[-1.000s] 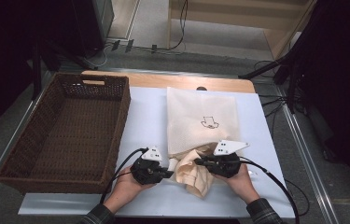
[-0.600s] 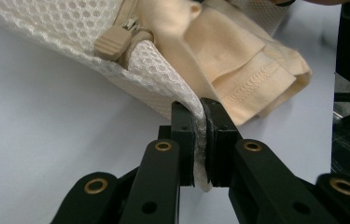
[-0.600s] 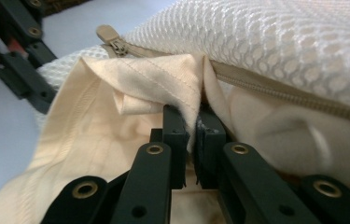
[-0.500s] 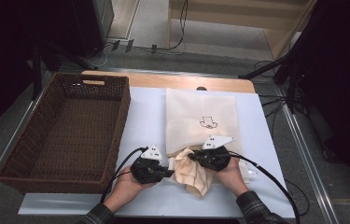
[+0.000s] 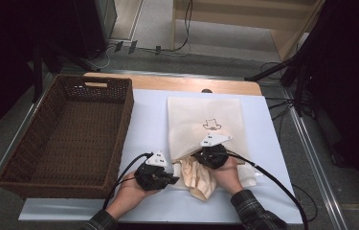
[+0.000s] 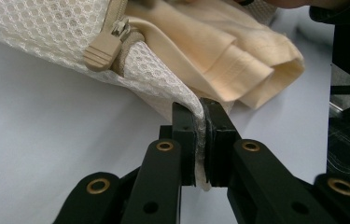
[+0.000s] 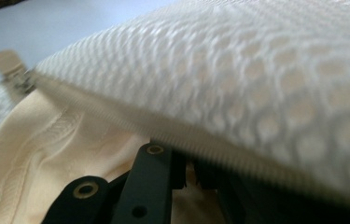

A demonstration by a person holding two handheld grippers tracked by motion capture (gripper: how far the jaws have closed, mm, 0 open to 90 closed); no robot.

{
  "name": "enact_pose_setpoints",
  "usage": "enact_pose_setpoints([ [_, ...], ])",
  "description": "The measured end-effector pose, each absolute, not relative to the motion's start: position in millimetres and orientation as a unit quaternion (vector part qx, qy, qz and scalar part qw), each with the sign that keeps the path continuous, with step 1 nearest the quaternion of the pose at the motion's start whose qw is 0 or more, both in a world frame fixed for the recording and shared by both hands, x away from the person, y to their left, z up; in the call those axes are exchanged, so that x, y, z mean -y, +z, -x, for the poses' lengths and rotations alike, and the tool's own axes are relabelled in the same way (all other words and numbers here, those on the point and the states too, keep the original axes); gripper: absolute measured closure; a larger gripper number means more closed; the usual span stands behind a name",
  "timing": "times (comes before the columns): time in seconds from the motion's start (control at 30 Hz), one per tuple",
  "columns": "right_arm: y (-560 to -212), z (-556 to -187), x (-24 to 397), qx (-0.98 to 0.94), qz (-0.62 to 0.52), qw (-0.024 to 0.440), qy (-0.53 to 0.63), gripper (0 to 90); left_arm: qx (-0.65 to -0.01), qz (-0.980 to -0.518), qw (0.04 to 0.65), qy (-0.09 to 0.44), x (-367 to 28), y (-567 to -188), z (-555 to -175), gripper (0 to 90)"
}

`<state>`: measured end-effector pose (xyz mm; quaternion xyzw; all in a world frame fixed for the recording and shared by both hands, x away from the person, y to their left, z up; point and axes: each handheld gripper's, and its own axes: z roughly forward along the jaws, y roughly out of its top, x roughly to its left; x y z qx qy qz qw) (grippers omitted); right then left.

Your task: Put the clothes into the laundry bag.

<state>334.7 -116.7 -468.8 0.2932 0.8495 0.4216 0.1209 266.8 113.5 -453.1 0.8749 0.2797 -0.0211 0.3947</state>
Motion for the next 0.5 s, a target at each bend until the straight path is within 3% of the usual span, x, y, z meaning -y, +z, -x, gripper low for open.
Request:
enact_pose_setpoints([
  [0.37,-471.6,-340.4,109.5,-0.849,-0.292,0.135,0.42,85.1,-0.285,-0.875,0.391,-0.016,-116.4,-454.1,-265.6,85.0],
  [0.5,-468.8,-337.0,111.4,-0.854,-0.279,0.129,0.42,78.1,-0.287,-0.874,0.391,-0.016,-116.6,-453.6,-265.6,84.9],
])
